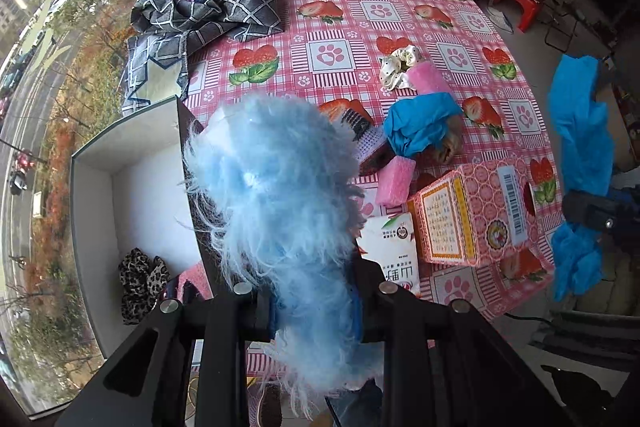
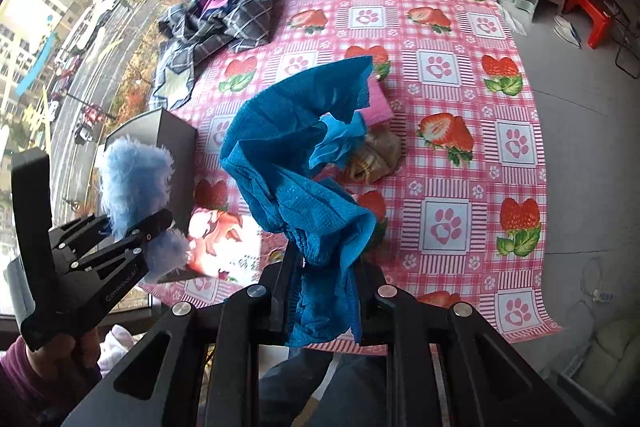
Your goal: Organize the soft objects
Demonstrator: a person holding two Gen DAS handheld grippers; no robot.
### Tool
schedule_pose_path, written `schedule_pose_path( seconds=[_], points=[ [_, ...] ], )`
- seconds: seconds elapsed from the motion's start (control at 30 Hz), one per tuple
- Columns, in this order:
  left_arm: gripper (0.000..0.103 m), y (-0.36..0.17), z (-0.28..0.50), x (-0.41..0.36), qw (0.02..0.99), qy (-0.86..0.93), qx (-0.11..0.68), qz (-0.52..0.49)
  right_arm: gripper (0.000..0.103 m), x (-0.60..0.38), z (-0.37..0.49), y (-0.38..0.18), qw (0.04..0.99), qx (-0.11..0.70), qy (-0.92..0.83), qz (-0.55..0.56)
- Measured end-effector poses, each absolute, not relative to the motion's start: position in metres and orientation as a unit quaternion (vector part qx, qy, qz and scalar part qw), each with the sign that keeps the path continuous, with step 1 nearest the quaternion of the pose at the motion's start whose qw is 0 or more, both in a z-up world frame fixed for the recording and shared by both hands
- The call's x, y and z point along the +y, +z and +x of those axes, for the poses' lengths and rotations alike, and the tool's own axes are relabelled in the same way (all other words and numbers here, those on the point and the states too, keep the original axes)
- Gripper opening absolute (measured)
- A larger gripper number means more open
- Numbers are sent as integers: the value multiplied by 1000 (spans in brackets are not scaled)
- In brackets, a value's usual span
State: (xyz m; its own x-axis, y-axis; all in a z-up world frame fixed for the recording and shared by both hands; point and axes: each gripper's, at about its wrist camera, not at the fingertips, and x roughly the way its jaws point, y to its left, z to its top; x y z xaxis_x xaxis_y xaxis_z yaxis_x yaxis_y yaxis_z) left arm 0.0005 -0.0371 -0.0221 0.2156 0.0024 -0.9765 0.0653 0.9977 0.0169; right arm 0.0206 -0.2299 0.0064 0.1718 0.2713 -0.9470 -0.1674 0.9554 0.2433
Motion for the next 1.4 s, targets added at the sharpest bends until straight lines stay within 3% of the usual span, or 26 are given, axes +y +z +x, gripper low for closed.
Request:
schedule_pose_path(
  seconds=[0.8, 1.4],
  points=[
    [28, 13, -68, 67, 807, 90, 581, -54, 22, -101, -17, 12, 723, 643, 251, -41],
    [29, 13, -87, 95, 803, 122, 578, -76, 22, -73, -26, 8, 710, 647, 272, -63]
  ],
)
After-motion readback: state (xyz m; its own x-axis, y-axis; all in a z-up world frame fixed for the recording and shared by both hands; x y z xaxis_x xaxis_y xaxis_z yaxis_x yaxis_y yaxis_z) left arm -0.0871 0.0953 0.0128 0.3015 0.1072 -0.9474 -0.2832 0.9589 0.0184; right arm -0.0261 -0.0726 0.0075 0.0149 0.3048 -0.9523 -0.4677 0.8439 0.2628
